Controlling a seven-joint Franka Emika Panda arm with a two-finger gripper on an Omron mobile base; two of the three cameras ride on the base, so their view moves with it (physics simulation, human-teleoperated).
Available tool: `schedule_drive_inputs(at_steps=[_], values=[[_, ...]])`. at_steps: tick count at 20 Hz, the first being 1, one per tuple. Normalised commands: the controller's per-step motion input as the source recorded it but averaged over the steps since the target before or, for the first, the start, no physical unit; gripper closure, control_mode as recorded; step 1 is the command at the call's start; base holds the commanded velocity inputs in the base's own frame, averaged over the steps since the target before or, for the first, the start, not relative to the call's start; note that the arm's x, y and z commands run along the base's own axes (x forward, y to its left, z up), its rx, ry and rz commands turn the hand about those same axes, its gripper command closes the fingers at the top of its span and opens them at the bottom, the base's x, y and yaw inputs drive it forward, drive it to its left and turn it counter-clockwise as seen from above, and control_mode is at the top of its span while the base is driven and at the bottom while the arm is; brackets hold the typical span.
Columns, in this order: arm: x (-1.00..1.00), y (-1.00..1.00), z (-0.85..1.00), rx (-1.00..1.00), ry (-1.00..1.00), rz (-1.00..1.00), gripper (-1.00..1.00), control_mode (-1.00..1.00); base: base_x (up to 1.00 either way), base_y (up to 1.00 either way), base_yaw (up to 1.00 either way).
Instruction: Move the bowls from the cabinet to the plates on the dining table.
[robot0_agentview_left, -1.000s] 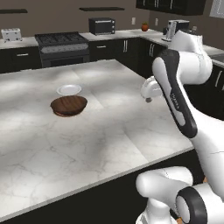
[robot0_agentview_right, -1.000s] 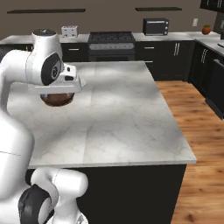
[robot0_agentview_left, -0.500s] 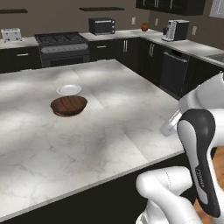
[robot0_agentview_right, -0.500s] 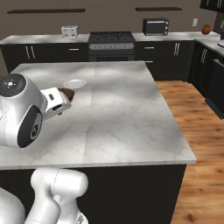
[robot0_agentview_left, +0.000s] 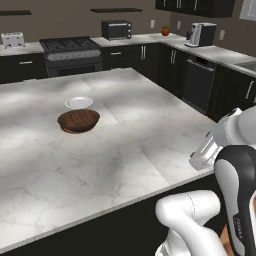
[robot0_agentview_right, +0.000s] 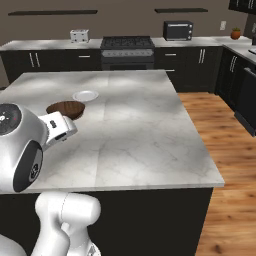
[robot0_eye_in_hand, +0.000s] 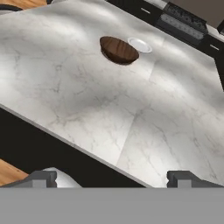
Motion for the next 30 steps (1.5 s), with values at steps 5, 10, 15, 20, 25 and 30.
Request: schedule_drive_inputs(at_steps=[5,10,15,20,25,30], values=[[0.00,0.00,0.00,0.00,0.00,0.00,-1.00,-1.00,0.00,0.00,0.00],[0.00,0.00,0.00,0.00,0.00,0.00,-1.00,-1.00,0.00,0.00,0.00],[0.00,0.00,0.00,0.00,0.00,0.00,-1.00,-1.00,0.00,0.00,0.00],[0.00,0.00,0.00,0.00,0.00,0.00,-1.00,-1.00,0.00,0.00,0.00],[0.00,0.00,0.00,0.00,0.00,0.00,-1.00,1.00,-0.31,-0.17,-0.02],[0.00,0.00,0.00,0.00,0.00,0.00,-1.00,1.00,-1.00,-0.64,-0.16]])
